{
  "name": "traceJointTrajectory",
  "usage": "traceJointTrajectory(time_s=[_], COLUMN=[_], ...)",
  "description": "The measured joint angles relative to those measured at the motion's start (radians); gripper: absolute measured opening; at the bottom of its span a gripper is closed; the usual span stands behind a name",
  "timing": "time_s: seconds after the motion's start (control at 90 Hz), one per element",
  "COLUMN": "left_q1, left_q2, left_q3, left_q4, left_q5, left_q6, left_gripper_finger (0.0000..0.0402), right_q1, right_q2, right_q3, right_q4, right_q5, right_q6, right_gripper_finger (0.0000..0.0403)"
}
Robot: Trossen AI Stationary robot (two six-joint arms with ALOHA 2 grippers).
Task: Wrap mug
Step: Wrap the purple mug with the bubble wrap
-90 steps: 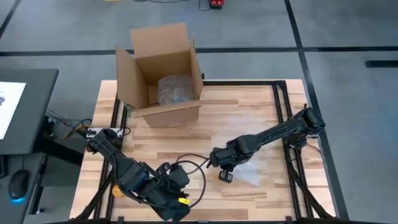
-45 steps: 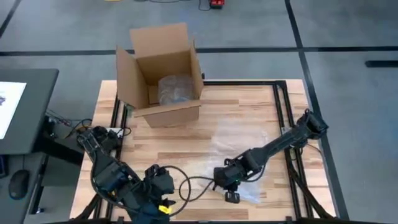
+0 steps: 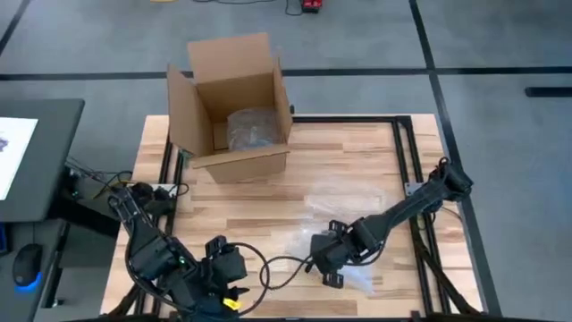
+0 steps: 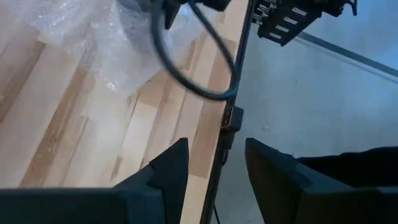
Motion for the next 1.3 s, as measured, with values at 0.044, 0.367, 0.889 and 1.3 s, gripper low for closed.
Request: traceJointTrajectory(time_s=[0.044, 0.367, 0.889, 1.3], left_q1=[-0.002, -0.015, -0.019, -0.032], left_q2=[0.000, 0.000, 0.001, 0.001], left_q3=[0.000, 0.000, 0.000, 0.000], left_q4=[0.001, 0.002, 0.002, 0.002], left_q5=[-0.003, -0.018, -0.018, -0.016], left_q6=[0.000, -0.015, 0.018, 0.065], left_gripper_finger=[0.0139, 0.0139, 0.0139, 0.0139], right_q1=[0.000, 0.051, 0.029, -0.024], right_q2=[0.008, 0.110, 0.107, 0.105], right_q3=[-0.007, -0.007, 0.105, 0.366], right_q4=[0.011, 0.046, -0.028, -0.319], right_q5=[0.010, 0.002, -0.088, -0.102], right_q6=[-0.003, -0.019, 0.052, 0.049], right_gripper_finger=[0.0004, 0.0009, 0.0180, 0.0203])
